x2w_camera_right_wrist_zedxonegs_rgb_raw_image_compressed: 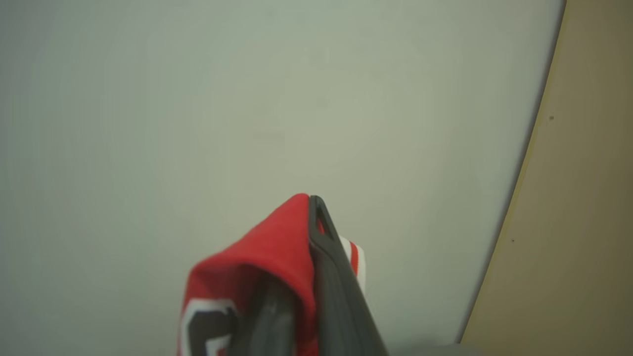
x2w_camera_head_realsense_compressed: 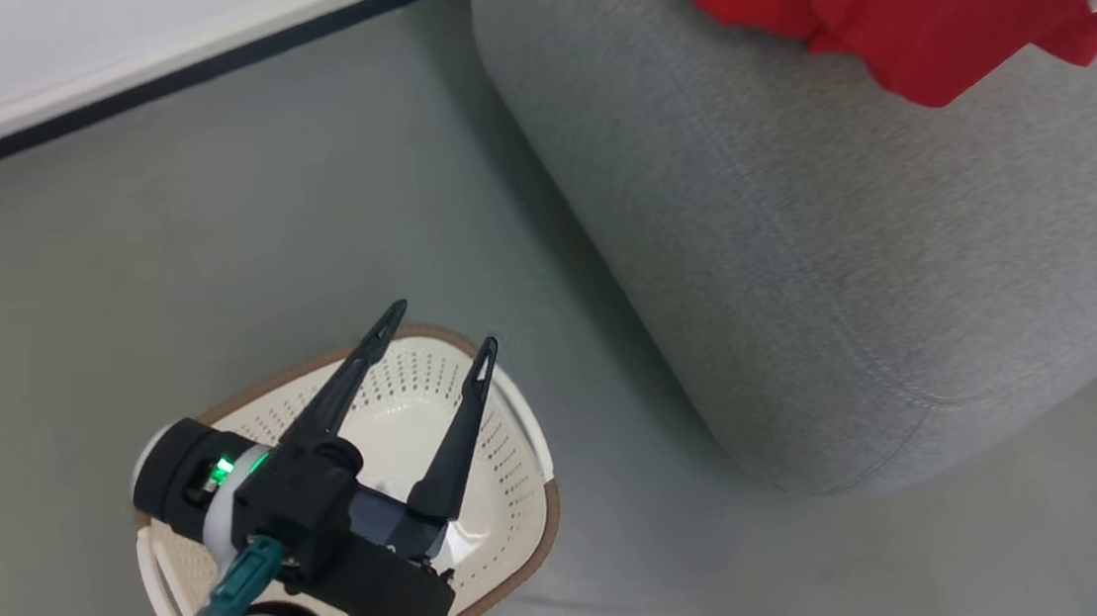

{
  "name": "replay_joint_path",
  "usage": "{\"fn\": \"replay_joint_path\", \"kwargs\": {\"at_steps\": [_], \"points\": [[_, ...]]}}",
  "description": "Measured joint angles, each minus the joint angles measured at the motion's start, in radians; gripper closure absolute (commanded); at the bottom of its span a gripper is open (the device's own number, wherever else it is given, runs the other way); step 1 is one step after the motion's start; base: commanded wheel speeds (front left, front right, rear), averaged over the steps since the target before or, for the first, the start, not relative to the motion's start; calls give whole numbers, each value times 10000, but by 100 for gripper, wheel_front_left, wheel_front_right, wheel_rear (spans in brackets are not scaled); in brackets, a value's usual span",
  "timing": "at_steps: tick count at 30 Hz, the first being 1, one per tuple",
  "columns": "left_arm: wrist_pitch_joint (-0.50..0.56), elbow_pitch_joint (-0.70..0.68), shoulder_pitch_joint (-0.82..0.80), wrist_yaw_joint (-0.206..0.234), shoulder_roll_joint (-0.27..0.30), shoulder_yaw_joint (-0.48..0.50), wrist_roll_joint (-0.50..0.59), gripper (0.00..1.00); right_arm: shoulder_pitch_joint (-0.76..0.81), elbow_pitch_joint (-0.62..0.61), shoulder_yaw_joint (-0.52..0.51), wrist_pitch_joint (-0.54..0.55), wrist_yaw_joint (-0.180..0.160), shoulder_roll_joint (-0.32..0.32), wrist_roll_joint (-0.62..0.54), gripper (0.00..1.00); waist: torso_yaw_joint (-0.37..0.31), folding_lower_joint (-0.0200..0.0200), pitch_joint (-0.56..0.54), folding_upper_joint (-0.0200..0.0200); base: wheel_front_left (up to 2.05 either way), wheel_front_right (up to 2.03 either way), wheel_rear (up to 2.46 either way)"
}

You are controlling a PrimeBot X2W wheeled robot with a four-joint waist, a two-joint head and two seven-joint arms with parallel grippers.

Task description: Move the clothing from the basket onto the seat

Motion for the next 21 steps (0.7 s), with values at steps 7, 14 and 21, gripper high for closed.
{"fn": "replay_joint_path", "kwargs": {"at_steps": [7,14,21], "points": [[146,-543,-65,46,384,412,69,0,-689,290,-33,-8,-92,-13,-196,100,513,1,908,0,0,0,0],[336,-878,-318,48,600,568,128,0,-419,1208,38,-23,-226,594,-157,100,776,1,1819,1,0,0,0],[422,-909,-416,54,828,708,165,0,311,2500,510,-23,-351,1484,-174,100,810,2,2502,0,0,0,0]]}}
